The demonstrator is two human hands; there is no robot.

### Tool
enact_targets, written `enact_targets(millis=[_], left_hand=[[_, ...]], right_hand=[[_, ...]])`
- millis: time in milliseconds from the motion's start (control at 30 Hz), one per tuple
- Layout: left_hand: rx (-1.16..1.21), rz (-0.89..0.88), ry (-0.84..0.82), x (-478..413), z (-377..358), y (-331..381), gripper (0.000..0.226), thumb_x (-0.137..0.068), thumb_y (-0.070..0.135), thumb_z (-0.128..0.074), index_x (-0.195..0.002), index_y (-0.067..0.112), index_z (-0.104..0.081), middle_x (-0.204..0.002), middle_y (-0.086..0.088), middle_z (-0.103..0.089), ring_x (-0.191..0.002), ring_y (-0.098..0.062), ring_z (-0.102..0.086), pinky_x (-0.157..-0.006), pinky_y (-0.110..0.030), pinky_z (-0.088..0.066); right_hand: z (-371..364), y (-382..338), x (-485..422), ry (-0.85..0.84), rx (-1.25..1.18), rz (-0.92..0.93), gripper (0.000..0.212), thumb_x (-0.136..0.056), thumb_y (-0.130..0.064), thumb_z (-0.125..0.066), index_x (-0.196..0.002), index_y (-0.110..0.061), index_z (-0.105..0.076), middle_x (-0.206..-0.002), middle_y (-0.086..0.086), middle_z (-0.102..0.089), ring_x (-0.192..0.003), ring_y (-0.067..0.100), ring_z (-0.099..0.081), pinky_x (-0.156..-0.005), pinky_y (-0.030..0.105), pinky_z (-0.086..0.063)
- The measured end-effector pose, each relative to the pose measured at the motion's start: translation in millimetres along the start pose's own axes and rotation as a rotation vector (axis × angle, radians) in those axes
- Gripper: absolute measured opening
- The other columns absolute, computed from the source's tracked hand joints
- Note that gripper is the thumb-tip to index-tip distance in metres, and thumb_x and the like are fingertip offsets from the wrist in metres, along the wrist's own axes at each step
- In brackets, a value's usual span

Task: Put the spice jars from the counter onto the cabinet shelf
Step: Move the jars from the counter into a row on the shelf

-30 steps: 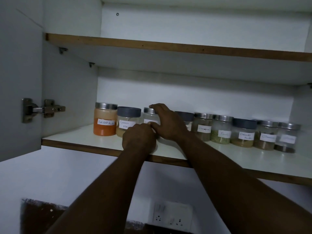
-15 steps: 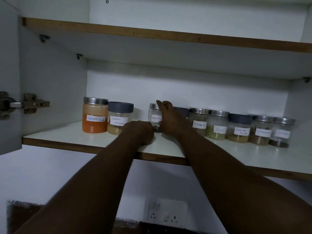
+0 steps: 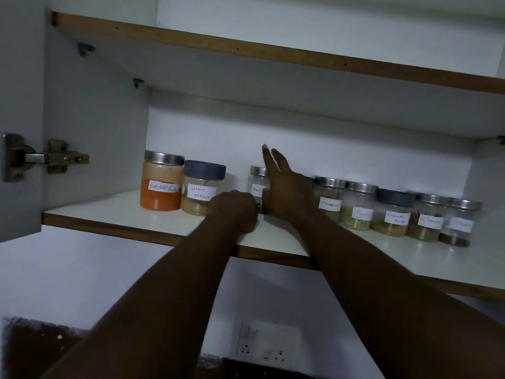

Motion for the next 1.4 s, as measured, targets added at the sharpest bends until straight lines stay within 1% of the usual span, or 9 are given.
enact_targets(millis=[100, 267, 367, 467, 600, 800, 1033, 1133, 1400], left_hand=[[0.036, -0.012, 0.067, 13, 5, -2, 0.027, -0.093, 0.026, -0.062, -0.114, 0.010, -0.067, -0.097, -0.008, -0.067, -0.088, -0.023, -0.064, -0.078, -0.034, -0.050], [0.148, 0.052, 0.162, 46, 20, -19, 0.026, -0.090, 0.021, -0.068, -0.114, 0.012, -0.071, -0.105, -0.009, -0.071, -0.092, -0.023, -0.067, -0.084, -0.035, -0.056], [0.227, 0.190, 0.343, 70, 29, -48, 0.019, -0.090, 0.019, -0.067, -0.108, 0.012, -0.070, -0.097, -0.006, -0.071, -0.079, -0.018, -0.062, -0.074, -0.030, -0.052], [0.384, 0.357, 0.432, 90, 37, -84, 0.035, -0.090, 0.022, -0.072, -0.120, 0.014, -0.058, -0.106, -0.006, -0.067, -0.093, -0.023, -0.065, -0.080, -0.034, -0.051], [0.403, 0.360, 0.360, 85, 41, -104, 0.056, -0.086, 0.029, -0.076, -0.129, 0.011, -0.046, -0.116, -0.010, -0.062, -0.103, -0.027, -0.063, -0.079, -0.032, -0.047], [0.210, 0.275, 0.173, 71, 32, -99, 0.042, -0.088, 0.034, -0.072, -0.122, 0.020, -0.053, -0.113, -0.002, -0.065, -0.091, -0.020, -0.058, -0.074, -0.034, -0.042], [0.057, 0.065, -0.112, 35, 23, -88, 0.043, -0.097, 0.037, -0.058, -0.136, 0.019, -0.056, -0.123, -0.003, -0.067, -0.115, -0.024, -0.062, -0.106, -0.045, -0.046], [0.031, 0.038, -0.156, 16, 15, -81, 0.047, -0.099, 0.038, -0.055, -0.140, 0.016, -0.051, -0.122, -0.006, -0.066, -0.113, -0.025, -0.062, -0.104, -0.046, -0.047], [-0.001, 0.001, -0.126, -3, 2, -83, 0.045, -0.095, 0.039, -0.057, -0.134, 0.017, -0.053, -0.114, -0.005, -0.066, -0.107, -0.027, -0.063, -0.100, -0.047, -0.048]], right_hand=[[6, -2, 4, 0.081, -0.013, 0.018, 0.099, -0.087, -0.016, -0.069, -0.165, -0.019, -0.009, -0.167, 0.007, -0.026, -0.070, 0.018, -0.057, -0.059, 0.030, -0.050], [13, -11, 10, 0.129, -0.199, 0.105, 0.073, -0.091, -0.021, -0.069, -0.157, -0.016, -0.037, -0.158, 0.005, -0.043, -0.127, 0.028, -0.058, -0.103, 0.039, -0.051], [17, -22, 13, 0.145, -0.268, 0.154, 0.068, -0.092, -0.023, -0.070, -0.153, -0.016, -0.042, -0.155, 0.003, -0.046, -0.122, 0.026, -0.061, -0.104, 0.038, -0.050], [19, -43, 16, 0.118, -0.296, 0.203, 0.068, -0.093, -0.034, -0.069, -0.154, -0.019, -0.041, -0.158, 0.002, -0.043, -0.096, 0.023, -0.069, -0.097, 0.040, -0.053], [11, -73, 6, 0.015, -0.262, 0.272, 0.079, -0.091, -0.047, -0.067, -0.158, -0.024, -0.033, -0.162, 0.000, -0.036, -0.105, 0.023, -0.067, -0.094, 0.040, -0.055], [-12, -95, -10, -0.021, -0.318, 0.197, 0.072, -0.090, -0.041, -0.072, -0.151, -0.019, -0.041, -0.148, 0.002, -0.050, -0.124, 0.027, -0.058, -0.101, 0.046, -0.050], [-27, -69, -17, -0.152, -0.137, 0.117, 0.100, -0.093, -0.048, -0.066, -0.165, -0.018, -0.002, -0.168, 0.004, -0.019, -0.134, 0.033, -0.050, -0.103, 0.041, -0.048], [-33, -63, -23, -0.198, -0.085, 0.082, 0.106, -0.092, -0.060, -0.063, -0.164, -0.018, 0.002, -0.170, 0.006, -0.012, -0.139, 0.034, -0.044, -0.107, 0.043, -0.046], [-45, -53, -25, -0.205, 0.009, 0.062, 0.109, -0.091, -0.049, -0.068, -0.164, -0.020, 0.007, -0.172, 0.007, -0.004, -0.141, 0.037, -0.043, -0.105, 0.044, -0.045]])
Point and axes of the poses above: each hand's wrist, its own x-axis away from the middle knuckle, its own z-axis out of the back of the hand, y = z × x, the point moved 4 cm from there along -x, towards the middle knuckle
